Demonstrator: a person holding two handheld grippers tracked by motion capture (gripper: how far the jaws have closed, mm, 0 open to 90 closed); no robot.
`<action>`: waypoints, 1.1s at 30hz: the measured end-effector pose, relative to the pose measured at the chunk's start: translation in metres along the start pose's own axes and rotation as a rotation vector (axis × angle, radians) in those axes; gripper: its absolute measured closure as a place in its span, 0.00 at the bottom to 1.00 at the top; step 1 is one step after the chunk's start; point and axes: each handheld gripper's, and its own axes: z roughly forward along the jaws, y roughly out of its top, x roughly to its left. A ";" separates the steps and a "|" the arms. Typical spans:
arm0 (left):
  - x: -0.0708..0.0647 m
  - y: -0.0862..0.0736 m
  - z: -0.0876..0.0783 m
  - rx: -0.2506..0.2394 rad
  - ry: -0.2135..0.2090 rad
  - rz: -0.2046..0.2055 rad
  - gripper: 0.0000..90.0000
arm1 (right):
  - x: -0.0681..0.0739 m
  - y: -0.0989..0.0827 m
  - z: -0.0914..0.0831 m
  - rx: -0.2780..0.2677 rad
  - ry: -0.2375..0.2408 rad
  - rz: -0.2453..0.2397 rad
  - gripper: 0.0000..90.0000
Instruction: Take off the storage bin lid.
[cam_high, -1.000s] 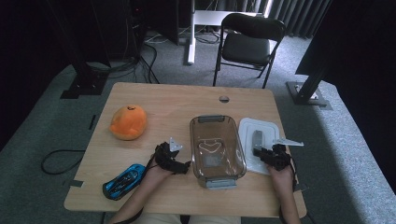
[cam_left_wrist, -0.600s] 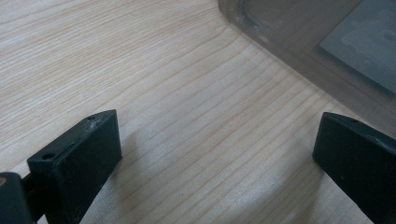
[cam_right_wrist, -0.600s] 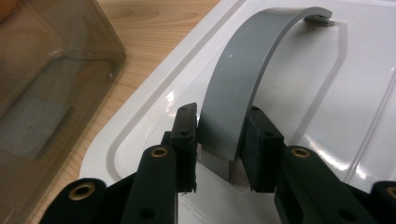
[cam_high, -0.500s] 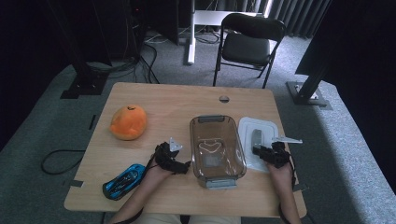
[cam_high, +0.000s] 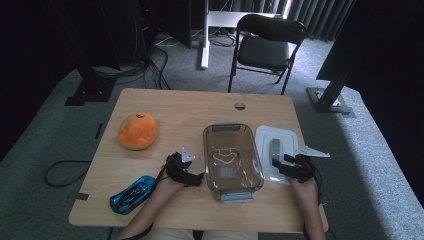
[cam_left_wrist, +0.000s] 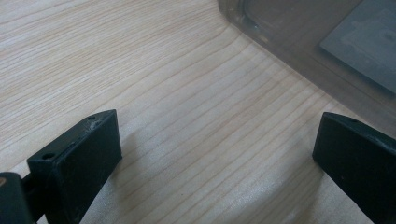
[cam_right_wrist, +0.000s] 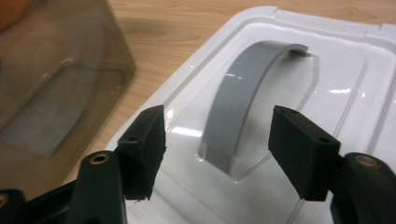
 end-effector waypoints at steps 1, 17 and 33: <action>0.000 0.000 0.000 0.000 0.000 0.000 0.02 | 0.001 -0.001 -0.002 -0.003 0.000 -0.002 0.34; 0.000 0.000 0.000 0.000 0.000 0.000 0.02 | 0.023 -0.027 -0.019 -0.052 0.037 -0.149 0.16; 0.000 0.000 0.000 0.002 0.000 0.003 0.02 | 0.037 -0.053 -0.021 0.044 0.224 -0.301 0.16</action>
